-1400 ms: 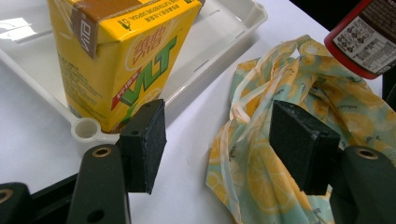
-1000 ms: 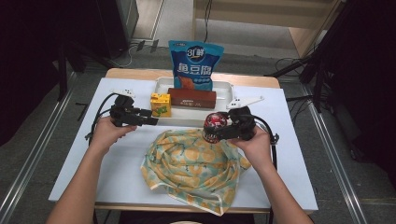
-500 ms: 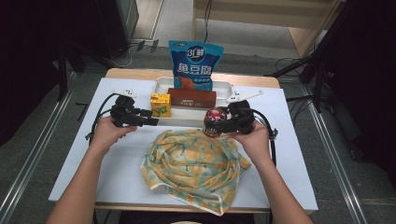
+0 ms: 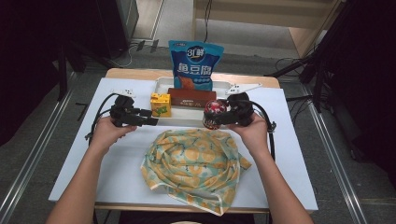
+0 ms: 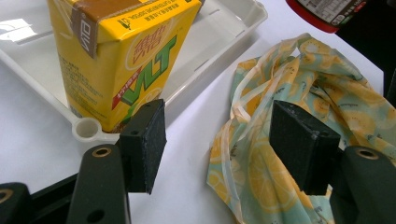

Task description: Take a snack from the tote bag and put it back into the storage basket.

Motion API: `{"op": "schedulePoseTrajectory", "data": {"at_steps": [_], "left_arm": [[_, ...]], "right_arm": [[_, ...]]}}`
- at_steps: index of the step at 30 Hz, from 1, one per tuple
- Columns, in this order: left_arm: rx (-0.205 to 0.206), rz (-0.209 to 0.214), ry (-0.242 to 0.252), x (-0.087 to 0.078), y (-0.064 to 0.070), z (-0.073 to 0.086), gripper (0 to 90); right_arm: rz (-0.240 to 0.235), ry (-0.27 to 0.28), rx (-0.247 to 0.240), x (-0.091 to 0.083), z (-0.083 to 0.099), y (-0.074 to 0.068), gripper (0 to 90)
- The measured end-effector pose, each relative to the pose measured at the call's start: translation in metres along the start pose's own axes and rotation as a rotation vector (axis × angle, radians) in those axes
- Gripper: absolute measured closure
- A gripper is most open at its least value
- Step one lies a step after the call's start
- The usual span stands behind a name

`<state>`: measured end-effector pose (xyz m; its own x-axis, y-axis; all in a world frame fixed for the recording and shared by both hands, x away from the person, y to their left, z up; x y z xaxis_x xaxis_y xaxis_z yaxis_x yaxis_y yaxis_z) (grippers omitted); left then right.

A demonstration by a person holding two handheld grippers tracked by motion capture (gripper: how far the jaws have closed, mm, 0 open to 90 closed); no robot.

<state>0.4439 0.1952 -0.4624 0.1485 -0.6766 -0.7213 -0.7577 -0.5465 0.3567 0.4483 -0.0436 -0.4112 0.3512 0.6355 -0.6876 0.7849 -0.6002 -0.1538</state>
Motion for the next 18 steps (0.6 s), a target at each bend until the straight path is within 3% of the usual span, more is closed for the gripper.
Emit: {"op": "schedulePoseTrajectory", "data": {"at_steps": [18], "left_arm": [[0.012,-0.004,-0.005,0.001,0.001,0.001,37.0]], "right_arm": [[0.031,-0.001,0.036,0.015,-0.005,0.027,26.9]]}}
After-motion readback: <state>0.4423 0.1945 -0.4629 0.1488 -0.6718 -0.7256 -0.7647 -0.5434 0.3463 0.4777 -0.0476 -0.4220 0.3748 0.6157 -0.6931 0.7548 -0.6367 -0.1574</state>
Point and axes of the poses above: each handheld gripper's, and its own axes: x roughly forward along the jaws, z roughly out of its underside, y roughly to its right, the point moved 10 cm from there along x, roughly forward along the jaws, and after that the axes turned 10 degrees about -y, right-handed, at the moved point
